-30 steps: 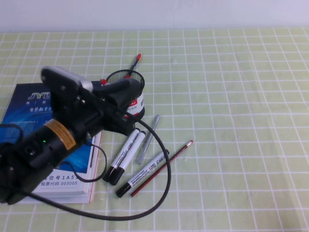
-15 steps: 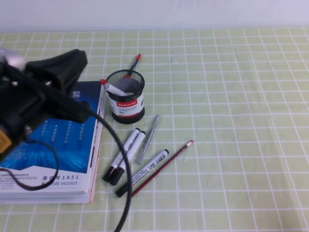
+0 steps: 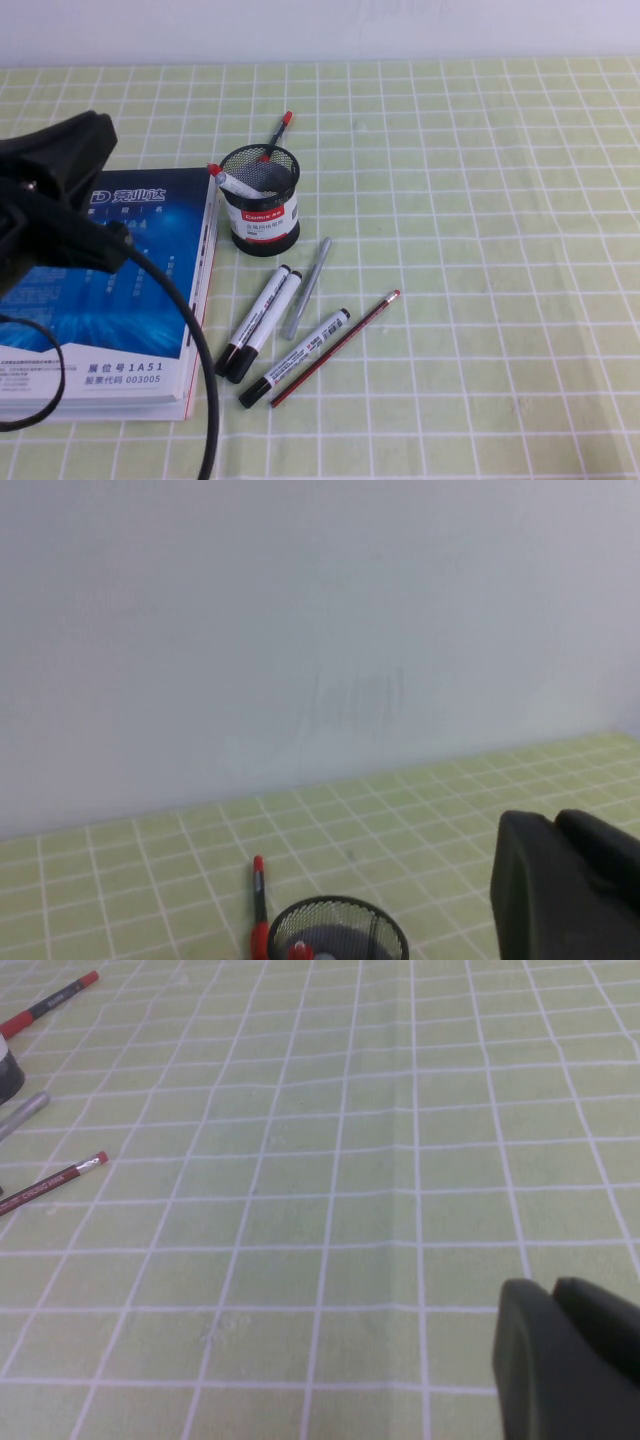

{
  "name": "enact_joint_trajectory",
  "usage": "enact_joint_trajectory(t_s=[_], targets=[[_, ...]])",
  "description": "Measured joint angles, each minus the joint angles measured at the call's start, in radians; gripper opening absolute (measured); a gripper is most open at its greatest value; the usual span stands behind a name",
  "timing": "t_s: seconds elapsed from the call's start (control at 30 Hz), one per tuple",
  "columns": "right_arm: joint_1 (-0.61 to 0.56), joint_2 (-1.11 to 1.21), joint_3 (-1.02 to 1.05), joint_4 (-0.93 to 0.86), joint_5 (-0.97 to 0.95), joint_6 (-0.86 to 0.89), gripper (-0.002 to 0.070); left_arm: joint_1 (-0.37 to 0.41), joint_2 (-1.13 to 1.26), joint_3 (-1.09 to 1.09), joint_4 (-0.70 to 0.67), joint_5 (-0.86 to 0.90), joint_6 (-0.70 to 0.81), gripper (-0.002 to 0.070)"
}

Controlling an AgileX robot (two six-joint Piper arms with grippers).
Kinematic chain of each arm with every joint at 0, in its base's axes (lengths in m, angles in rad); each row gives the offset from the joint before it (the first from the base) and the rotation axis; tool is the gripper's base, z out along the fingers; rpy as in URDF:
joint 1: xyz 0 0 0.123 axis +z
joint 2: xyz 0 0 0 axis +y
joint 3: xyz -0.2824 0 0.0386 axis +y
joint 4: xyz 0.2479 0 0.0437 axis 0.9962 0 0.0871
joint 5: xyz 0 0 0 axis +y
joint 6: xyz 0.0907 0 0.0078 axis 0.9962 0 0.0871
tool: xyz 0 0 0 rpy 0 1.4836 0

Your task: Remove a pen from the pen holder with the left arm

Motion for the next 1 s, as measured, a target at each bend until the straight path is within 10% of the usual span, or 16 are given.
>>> enact_joint_trajectory(t_s=[0.4,1.0], targets=[[0.000,0.000,0.000,0.000,0.000,0.000,-0.0015,0.099,-0.216,0.064,-0.016,0.357,-0.078,-0.0003],[0.000,0.000,0.000,0.000,0.000,0.000,-0.0015,0.306,-0.652,0.390,-0.019,0.355,-0.100,-0.0003]])
